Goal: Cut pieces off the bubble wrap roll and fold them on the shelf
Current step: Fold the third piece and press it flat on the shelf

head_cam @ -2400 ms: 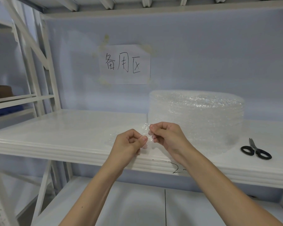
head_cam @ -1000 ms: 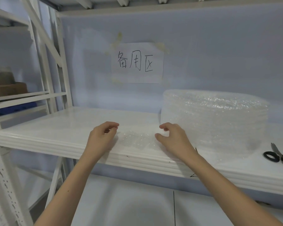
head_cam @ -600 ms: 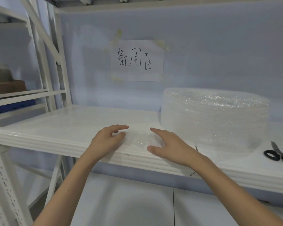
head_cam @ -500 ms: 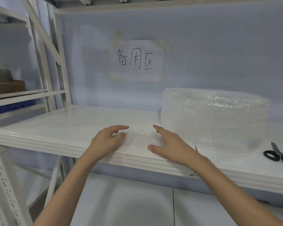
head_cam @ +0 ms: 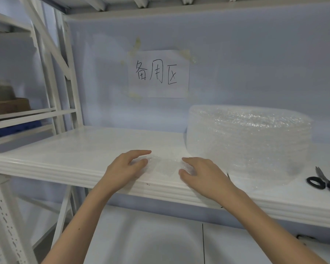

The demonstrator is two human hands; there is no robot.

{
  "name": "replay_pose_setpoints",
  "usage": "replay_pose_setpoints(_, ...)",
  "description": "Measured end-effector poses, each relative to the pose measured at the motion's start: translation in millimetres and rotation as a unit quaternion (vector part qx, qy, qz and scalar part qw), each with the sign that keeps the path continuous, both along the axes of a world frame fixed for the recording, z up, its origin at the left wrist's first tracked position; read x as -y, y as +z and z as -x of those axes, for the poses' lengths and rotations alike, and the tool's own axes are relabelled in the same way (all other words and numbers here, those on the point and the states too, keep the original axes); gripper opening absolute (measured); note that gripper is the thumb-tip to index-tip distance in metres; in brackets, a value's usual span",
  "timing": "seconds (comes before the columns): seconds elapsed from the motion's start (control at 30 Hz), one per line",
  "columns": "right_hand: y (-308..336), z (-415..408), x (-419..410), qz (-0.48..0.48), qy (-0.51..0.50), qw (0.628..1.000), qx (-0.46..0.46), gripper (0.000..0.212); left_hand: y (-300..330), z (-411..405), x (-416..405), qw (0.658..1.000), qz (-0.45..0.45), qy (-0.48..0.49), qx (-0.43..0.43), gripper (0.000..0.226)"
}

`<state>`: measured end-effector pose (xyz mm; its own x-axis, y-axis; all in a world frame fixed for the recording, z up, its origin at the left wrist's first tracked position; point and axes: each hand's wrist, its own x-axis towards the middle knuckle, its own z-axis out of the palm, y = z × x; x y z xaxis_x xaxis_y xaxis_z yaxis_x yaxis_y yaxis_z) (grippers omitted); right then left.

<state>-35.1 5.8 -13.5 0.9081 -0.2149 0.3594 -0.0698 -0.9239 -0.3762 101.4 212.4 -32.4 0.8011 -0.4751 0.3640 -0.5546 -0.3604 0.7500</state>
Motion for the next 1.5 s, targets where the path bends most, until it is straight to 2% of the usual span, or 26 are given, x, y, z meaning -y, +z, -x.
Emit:
replay_pose_setpoints(0.23, 1.0, 2.4, -0.9, 0.015, -0.034, 0.999, 0.019, 0.049, 0.0, 1.2, 0.1, 1.0, 0.001, 0.002, 0.004, 0.036)
replay_pose_setpoints(0.63, -2.5, 0.9, -6.8, -0.04, 0.028, 0.998, 0.031, 0.038, -0.5, 1.2, -0.5, 1.0, 0.024, 0.01, 0.003, 0.04)
replay_pose_setpoints(0.77, -2.1, 1.9, -3.4, -0.013, -0.002, 0.998, 0.069, 0.035, -0.6, 2.1, -0.9, 1.0, 0.018, 0.011, 0.006, 0.038)
replay_pose_setpoints(0.83, -1.2, 2.2, -1.1, -0.013, -0.009, 0.998, 0.056, 0.039, 0.6, 3.5, -1.5, 1.0, 0.006, 0.002, 0.004, 0.04)
replay_pose_setpoints(0.97, -1.4, 2.6, 0.8, -0.018, 0.037, 0.999, -0.006, 0.043, 4.8, 7.0, -5.0, 0.999, -0.015, -0.049, 0.005, 0.043)
replay_pose_setpoints(1.17, 0.3, -3.3, 4.0, -0.039, 0.072, 0.996, -0.032, 0.043, 12.5, 0.9, -13.2, 0.995, -0.033, -0.098, -0.012, 0.04)
replay_pose_setpoints(1.5, 8.1, -17.3, 1.7, -0.047, 0.094, 0.993, -0.049, 0.041, 3.0, 0.9, -3.9, 0.999, -0.011, -0.002, 0.037, 0.026)
